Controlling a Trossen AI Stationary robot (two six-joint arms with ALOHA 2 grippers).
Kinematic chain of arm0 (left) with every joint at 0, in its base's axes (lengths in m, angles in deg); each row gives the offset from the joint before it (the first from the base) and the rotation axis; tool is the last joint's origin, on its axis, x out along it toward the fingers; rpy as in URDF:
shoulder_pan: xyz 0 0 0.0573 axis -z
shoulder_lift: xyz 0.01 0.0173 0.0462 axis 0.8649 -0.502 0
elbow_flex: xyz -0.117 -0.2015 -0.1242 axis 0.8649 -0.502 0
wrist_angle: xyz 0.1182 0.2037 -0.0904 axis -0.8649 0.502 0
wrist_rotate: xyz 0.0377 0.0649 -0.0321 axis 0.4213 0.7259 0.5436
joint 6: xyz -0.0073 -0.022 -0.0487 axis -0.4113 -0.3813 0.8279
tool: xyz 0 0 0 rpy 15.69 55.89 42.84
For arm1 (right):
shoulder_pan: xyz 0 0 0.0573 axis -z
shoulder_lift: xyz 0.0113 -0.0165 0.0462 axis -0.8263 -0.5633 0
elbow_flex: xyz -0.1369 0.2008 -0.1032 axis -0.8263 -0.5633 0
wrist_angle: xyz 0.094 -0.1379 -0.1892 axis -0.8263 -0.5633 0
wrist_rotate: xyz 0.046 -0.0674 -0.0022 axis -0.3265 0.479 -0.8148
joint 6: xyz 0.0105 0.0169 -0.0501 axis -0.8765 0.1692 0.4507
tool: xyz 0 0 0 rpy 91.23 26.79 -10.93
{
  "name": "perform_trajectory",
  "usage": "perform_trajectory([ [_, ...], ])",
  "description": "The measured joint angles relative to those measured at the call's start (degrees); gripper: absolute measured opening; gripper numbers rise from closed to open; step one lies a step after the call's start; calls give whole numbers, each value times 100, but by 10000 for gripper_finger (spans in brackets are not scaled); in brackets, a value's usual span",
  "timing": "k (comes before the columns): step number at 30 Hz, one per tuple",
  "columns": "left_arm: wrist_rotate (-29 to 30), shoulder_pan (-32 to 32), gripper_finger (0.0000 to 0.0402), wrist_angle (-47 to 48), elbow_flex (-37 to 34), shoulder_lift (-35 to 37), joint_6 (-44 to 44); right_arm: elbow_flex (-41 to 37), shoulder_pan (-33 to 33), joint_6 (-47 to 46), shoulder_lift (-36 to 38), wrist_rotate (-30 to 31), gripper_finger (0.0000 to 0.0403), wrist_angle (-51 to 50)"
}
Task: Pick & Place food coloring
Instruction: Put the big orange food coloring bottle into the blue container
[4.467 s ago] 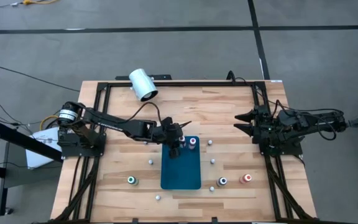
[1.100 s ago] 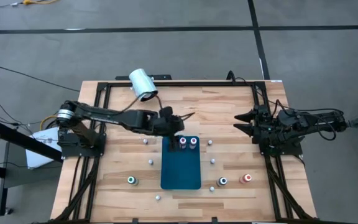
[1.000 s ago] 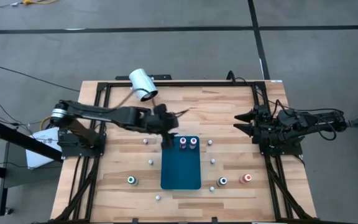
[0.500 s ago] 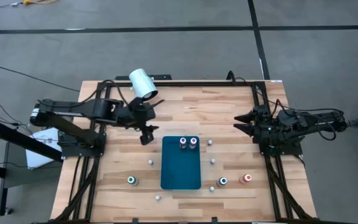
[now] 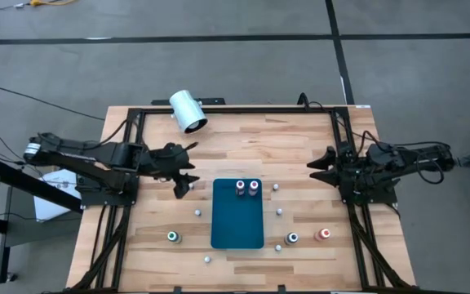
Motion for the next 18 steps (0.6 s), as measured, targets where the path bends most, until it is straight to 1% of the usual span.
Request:
perform_trajectory([
  [3, 3, 136, 213, -65, -312, 200, 253, 0, -227, -88, 0, -7, 233, 44],
  [7, 224, 286, 213, -62, -589, 356, 522, 0, -609, -267, 0, -7, 221, 131],
  [12, 337, 385, 213, -77, -830, 462, 796, 0, -1180, -711, -2, -5, 195, 155],
  [18, 344, 392, 213, -493, -1048, 457, 889, 2, -1828, -1157, -2, 13, 159, 238],
])
